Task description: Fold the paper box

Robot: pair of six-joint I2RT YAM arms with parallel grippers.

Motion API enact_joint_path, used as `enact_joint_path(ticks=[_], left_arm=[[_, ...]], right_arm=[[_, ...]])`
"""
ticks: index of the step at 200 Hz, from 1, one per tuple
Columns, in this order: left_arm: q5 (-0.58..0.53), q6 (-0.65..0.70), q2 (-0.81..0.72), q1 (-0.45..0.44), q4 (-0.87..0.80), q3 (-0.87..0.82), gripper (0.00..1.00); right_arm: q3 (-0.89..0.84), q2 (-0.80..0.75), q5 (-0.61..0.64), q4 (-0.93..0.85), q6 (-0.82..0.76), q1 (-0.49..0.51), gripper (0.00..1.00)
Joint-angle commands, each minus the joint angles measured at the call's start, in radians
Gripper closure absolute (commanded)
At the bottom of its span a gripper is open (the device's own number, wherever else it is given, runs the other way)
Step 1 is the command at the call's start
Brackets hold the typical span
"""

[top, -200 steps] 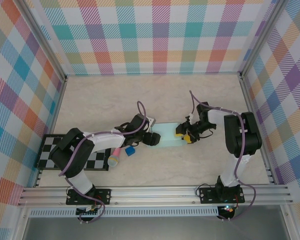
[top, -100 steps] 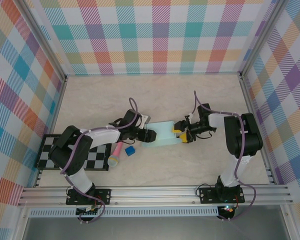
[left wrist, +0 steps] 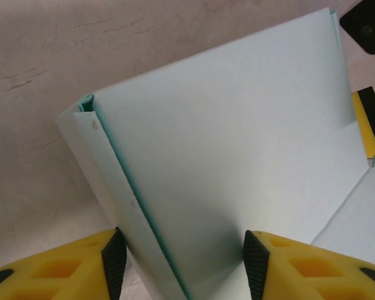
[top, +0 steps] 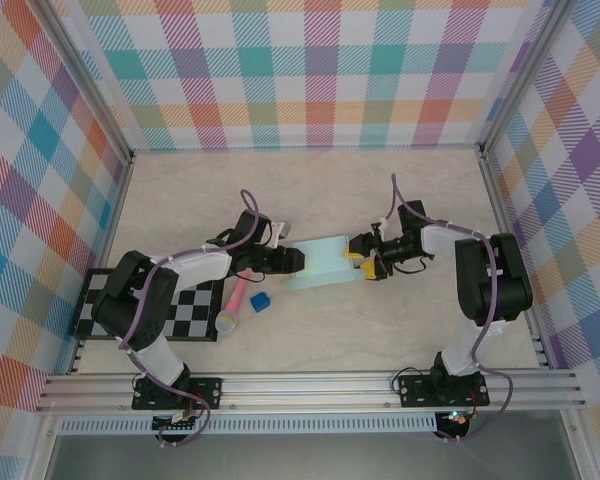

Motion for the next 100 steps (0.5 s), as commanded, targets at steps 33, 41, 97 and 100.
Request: enact_joint_path(ticks=[33,41,97,100], left_arm=[[0.162,-0.036,0.016,-0.004,0.021,0.039,0.52],[0.158,-0.039,0.013,-0.002,0.009,0.043,0.54],[0.132,0.002,0.014,0.001,-0.112,0.107,0.72],[0.129,0.008,0.015,0.001,-0.119,0.11,0.73]], right_arm=[[-0.037,-0.006,-0.028,0.132,0.042,0.012,0.3],[-0.04,-0.003,-0.02,0.132,0.041,0.012,0.3],[-0.045,0.032,-0.019,0.159,0.059,0.011,0.3],[-0.044,0.033,-0.019,0.158,0.058,0.01,0.3]])
